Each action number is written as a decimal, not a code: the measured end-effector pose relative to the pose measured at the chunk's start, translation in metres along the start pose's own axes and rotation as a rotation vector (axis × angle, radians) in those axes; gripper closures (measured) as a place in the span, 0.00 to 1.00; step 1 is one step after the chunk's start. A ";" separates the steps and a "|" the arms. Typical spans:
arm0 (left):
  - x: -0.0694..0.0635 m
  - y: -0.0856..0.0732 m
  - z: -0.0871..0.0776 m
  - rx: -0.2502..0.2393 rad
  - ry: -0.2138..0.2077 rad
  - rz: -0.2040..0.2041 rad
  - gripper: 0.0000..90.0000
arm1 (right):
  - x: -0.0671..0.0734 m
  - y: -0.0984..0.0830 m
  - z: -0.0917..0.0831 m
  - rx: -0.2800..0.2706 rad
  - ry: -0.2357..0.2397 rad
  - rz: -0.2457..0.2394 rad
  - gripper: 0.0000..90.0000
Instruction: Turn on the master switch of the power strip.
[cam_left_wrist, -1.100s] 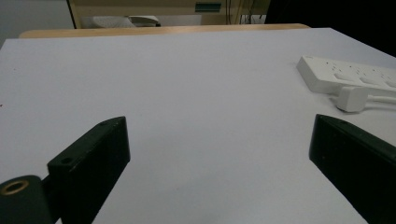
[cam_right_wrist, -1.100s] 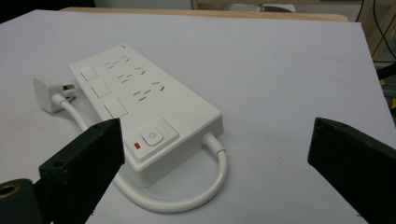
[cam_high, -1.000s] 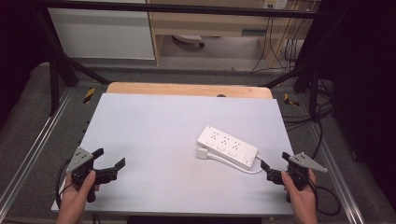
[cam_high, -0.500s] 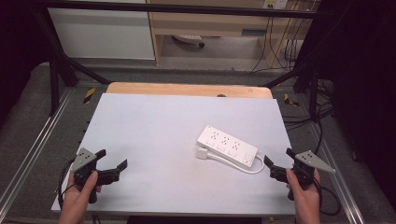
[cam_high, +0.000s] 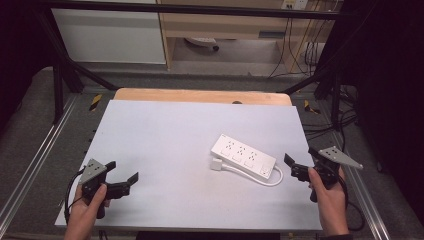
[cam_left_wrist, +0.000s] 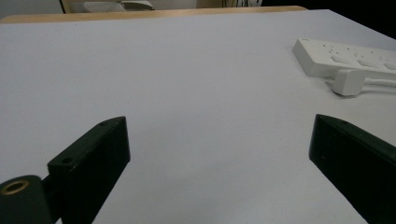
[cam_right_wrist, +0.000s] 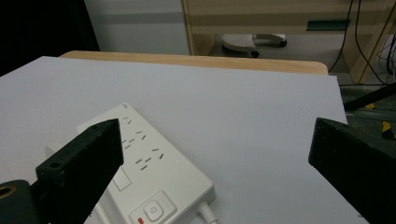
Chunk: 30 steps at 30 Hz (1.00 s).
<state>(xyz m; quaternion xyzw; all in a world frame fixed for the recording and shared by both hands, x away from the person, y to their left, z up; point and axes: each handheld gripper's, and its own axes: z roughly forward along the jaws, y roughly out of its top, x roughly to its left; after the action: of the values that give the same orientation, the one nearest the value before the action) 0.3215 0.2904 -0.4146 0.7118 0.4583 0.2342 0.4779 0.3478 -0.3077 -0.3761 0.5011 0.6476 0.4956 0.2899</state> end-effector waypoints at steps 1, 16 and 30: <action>0.000 0.000 0.000 0.000 0.000 0.000 0.06 | 0.000 0.002 0.001 0.002 -0.002 -0.005 0.04; -0.001 0.000 0.000 0.004 -0.005 0.003 0.06 | 0.009 0.015 0.018 -0.036 0.013 -0.033 0.04; -0.001 0.000 0.001 0.005 -0.008 0.004 0.06 | 0.017 0.018 0.034 -0.051 0.022 -0.051 0.23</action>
<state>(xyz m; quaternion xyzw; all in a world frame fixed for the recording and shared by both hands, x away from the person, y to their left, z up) 0.3214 0.2890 -0.4149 0.7150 0.4556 0.2313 0.4772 0.3781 -0.2800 -0.3685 0.4712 0.6505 0.5099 0.3079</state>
